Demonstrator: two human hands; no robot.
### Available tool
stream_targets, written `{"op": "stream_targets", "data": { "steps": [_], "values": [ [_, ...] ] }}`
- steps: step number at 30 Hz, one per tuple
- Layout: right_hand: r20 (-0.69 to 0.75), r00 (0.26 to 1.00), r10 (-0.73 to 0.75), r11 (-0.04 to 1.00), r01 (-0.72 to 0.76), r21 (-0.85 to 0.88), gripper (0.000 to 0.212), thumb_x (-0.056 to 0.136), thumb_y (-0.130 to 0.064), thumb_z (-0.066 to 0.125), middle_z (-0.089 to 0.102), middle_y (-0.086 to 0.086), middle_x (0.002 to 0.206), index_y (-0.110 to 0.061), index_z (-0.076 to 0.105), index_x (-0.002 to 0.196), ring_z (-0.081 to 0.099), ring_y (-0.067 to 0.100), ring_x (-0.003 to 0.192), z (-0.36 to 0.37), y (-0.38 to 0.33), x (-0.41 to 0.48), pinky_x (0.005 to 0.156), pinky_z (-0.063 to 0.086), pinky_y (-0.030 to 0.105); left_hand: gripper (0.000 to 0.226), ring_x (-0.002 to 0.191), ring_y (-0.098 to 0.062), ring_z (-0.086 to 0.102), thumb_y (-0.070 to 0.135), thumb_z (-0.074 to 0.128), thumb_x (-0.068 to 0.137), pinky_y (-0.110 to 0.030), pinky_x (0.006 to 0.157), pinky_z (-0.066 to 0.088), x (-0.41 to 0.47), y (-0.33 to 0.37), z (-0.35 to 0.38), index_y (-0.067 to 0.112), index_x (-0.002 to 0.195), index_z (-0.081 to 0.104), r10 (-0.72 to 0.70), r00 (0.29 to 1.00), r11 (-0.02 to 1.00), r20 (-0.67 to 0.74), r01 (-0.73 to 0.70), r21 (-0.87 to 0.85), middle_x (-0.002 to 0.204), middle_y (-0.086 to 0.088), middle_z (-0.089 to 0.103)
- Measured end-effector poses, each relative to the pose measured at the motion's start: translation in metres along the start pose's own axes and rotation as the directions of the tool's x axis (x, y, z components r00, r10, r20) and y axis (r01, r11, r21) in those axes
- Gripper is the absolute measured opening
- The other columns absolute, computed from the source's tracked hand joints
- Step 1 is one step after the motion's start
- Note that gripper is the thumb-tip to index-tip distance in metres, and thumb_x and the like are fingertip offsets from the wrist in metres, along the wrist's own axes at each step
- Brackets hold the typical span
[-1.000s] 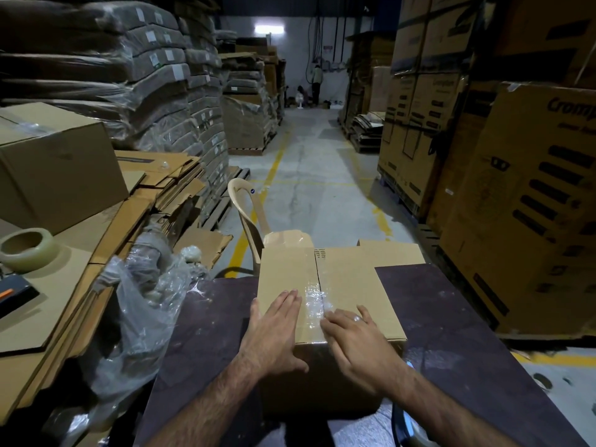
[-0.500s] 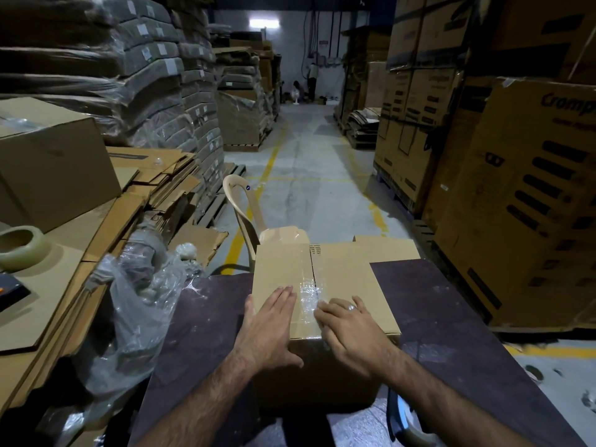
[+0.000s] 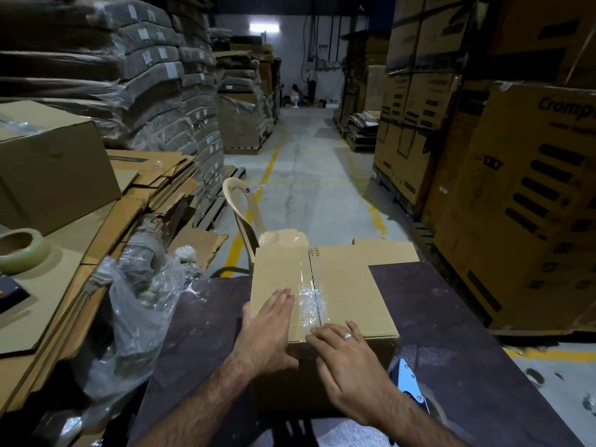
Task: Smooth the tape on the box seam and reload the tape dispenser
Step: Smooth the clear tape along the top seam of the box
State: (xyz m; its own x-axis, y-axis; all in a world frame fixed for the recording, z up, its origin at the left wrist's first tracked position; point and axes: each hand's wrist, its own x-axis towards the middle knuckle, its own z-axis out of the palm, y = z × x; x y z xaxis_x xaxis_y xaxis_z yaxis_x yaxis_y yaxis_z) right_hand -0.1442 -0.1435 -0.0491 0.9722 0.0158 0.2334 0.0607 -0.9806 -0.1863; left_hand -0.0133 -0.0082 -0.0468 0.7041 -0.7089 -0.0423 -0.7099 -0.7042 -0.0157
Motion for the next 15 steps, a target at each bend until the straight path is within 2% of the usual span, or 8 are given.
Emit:
{"op": "stream_targets", "data": {
  "steps": [3, 7, 12, 15],
  "values": [
    [0.005, 1.000, -0.009, 0.999, 0.010, -0.054, 0.043, 0.089, -0.034, 0.031, 0.061, -0.005, 0.125, -0.023, 0.060, 0.119, 0.052, 0.015, 0.117, -0.001, -0.002, 0.015, 0.109, 0.033, 0.048, 0.117, 0.149, -0.013, -0.008, 0.059, 0.067, 0.072, -0.060, 0.114, 0.015, 0.001, 0.000, 0.000, 0.014, 0.153, -0.006, 0.003, 1.000, 1.000, 0.006, -0.003, 0.003, 0.162, 0.001, -0.011],
    [0.071, 0.997, 0.005, 0.994, 0.003, -0.113, 0.052, 0.089, -0.035, 0.019, 0.054, -0.001, 0.134, -0.020, 0.055, 0.124, 0.047, 0.019, 0.124, -0.002, 0.003, 0.045, 0.111, 0.022, 0.049, 0.115, 0.149, -0.014, -0.008, 0.057, 0.067, 0.073, -0.059, 0.115, 0.014, 0.002, -0.001, 0.000, 0.014, 0.153, -0.005, 0.006, 1.000, 1.000, 0.015, -0.006, -0.004, 0.163, 0.000, -0.010],
    [0.125, 0.991, 0.041, 0.992, -0.025, -0.127, 0.047, 0.094, -0.033, 0.023, 0.048, 0.002, 0.141, -0.018, 0.049, 0.129, 0.044, 0.018, 0.128, -0.002, 0.015, 0.061, 0.114, 0.017, 0.048, 0.121, 0.149, -0.016, -0.008, 0.063, 0.069, 0.072, -0.061, 0.116, 0.011, 0.000, -0.001, -0.002, 0.015, 0.152, -0.007, 0.006, 0.999, 1.000, 0.037, -0.005, -0.019, 0.162, 0.000, -0.011],
    [0.099, 0.994, 0.049, 0.993, -0.038, -0.111, 0.052, 0.092, -0.034, 0.017, 0.047, 0.002, 0.142, -0.018, 0.047, 0.132, 0.042, 0.017, 0.130, -0.003, 0.014, 0.050, 0.115, 0.016, 0.047, 0.124, 0.149, -0.017, -0.008, 0.065, 0.069, 0.070, -0.061, 0.116, 0.011, 0.000, -0.001, -0.003, 0.015, 0.152, -0.008, 0.002, 0.999, 1.000, 0.034, -0.001, -0.020, 0.162, -0.001, -0.011]
  ]
}}
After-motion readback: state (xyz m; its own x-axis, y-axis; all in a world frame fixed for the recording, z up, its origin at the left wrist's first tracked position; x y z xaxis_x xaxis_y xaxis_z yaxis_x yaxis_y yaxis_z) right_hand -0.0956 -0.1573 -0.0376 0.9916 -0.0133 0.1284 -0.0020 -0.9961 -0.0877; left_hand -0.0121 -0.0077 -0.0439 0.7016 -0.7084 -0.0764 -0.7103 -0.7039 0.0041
